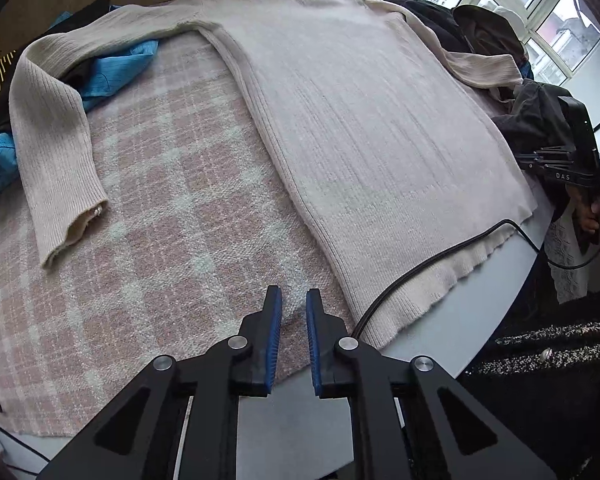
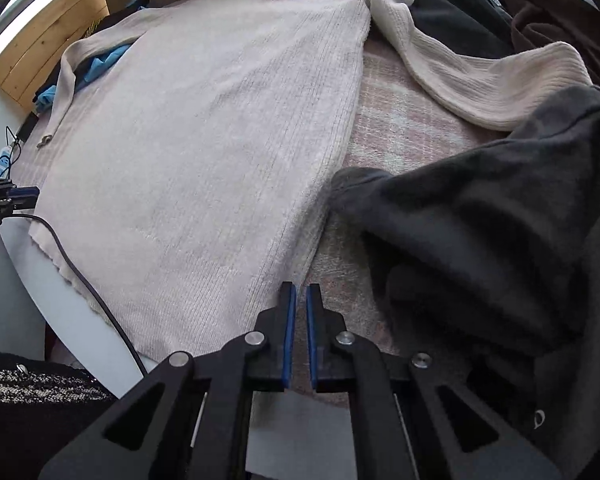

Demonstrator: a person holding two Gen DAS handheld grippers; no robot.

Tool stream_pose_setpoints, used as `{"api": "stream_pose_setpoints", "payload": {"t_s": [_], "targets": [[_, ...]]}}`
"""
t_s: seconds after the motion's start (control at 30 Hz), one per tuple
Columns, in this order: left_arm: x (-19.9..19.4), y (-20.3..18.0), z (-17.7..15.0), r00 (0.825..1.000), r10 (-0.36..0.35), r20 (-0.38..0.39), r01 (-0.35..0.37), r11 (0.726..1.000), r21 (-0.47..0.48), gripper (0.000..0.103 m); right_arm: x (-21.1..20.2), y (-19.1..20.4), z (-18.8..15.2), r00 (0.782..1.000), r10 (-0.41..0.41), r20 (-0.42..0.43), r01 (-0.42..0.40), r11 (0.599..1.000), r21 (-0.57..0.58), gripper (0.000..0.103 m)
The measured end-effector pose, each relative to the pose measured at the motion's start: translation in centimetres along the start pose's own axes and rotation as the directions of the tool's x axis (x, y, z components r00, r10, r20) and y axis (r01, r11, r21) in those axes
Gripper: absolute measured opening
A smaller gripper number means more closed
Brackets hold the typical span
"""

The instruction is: Fold clothes

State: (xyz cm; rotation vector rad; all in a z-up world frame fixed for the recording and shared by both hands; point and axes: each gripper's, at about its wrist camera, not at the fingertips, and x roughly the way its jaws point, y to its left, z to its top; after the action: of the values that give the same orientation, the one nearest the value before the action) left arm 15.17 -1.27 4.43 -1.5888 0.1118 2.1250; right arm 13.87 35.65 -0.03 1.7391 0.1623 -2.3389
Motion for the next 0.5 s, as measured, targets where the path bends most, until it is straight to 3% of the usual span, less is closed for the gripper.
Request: {"api": "stream_pose_setpoints", "payload": {"t_s": [0.13,0.2,0.23,0.3,0.37,0.4,0.5], "targets": [[-1.1,0.8,-1.2,1.0,-0.011,-0.003,0.01,0.999,-0.04,0.01,0.7,0.0,-0.2,0.995,-0.043,-0.086,0.036,0.996,-0.086,0.006],[-2.5,2.2,-1.0,1.0,-0.007,0.006,0.008,0.994,-0.106,0.01,-0.1,-0.8,0.3,0.995,-0.011,-0.098,0.005,0.998,-0.055,0.006],[-3.2,2.9,-0.9,1.0,-0.006,0.011,0.007,0.99,-0.138,0.01,-1.5,-1.4,0.9,0.997,0.038,-0.063,-0.04,0.999,-0.018,0.006],[-5.9,5.1,-0.3,0.995,0.039,0.091,-0.018,0.975,-0.222,0.012,-4.7,-2.8,2.7,0.992,0.126,0.023,-0.127,0.991,0.036,0.007],[-8.0,7.8,0.6,0.983,0.095,0.157,-0.043,0.951,-0.306,0.028,-8.0,-4.0,4.6,0.974,0.199,0.112,-0.208,0.975,0.073,0.007],[-8.4,9.1,1.2,0.976,0.129,0.174,-0.065,0.942,-0.33,0.029,-9.8,-4.3,5.6,0.963,0.221,0.154,-0.235,0.969,0.077,0.009],[-7.8,10.0,2.8,0.964,0.205,0.169,-0.151,0.947,-0.283,0.034,-15.0,-2.6,10.3,0.925,0.277,0.259,-0.304,0.95,0.071,0.02]]}}
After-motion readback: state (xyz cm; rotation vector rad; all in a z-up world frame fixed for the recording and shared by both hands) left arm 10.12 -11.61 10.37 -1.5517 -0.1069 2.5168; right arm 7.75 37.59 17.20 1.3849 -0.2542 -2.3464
